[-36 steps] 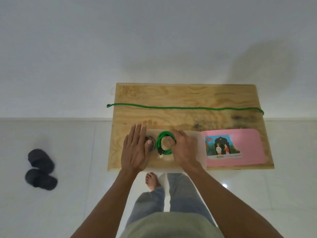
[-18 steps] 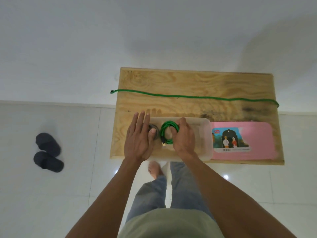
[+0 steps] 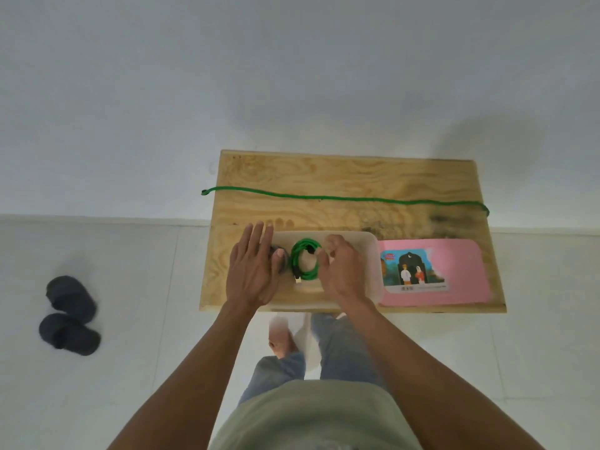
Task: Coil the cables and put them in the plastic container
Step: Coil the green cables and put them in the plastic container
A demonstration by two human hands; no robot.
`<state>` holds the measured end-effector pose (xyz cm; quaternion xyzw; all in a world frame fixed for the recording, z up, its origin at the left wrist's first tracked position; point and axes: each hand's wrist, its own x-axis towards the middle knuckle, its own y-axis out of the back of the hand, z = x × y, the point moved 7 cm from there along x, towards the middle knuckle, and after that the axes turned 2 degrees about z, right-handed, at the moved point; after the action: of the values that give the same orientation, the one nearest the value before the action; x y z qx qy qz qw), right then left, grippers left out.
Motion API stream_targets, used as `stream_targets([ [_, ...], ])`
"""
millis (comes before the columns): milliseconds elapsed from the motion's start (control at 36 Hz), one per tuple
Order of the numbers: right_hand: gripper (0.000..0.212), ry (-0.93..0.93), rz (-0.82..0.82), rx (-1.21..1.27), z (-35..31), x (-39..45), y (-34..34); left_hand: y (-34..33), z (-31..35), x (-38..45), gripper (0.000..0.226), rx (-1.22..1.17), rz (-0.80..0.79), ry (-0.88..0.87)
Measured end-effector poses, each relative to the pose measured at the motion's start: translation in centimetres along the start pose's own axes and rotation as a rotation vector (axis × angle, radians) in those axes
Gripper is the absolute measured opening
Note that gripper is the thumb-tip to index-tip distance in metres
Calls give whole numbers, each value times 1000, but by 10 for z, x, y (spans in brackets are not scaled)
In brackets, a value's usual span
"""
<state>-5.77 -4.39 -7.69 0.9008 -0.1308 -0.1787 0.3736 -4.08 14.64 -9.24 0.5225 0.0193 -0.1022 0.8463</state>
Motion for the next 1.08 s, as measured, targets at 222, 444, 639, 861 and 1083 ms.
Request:
stream_targets([
  [222,19,118,117,110,-25,34,45,28,31,30,61,-39,43,-22],
  [444,20,106,109,55,-13,106,76,29,71,100,42,-16,47,-80],
  [639,35,-19,-136,-199,50,162,68,-10,74,146,39,143,-184,26],
  [861,39,-102,-254,-208,82,188,61,-44,63,169,38,341,-287,75],
  [1083,24,-37,-237,-285,74,181,55,-46,59,165,26,413,-306,59],
])
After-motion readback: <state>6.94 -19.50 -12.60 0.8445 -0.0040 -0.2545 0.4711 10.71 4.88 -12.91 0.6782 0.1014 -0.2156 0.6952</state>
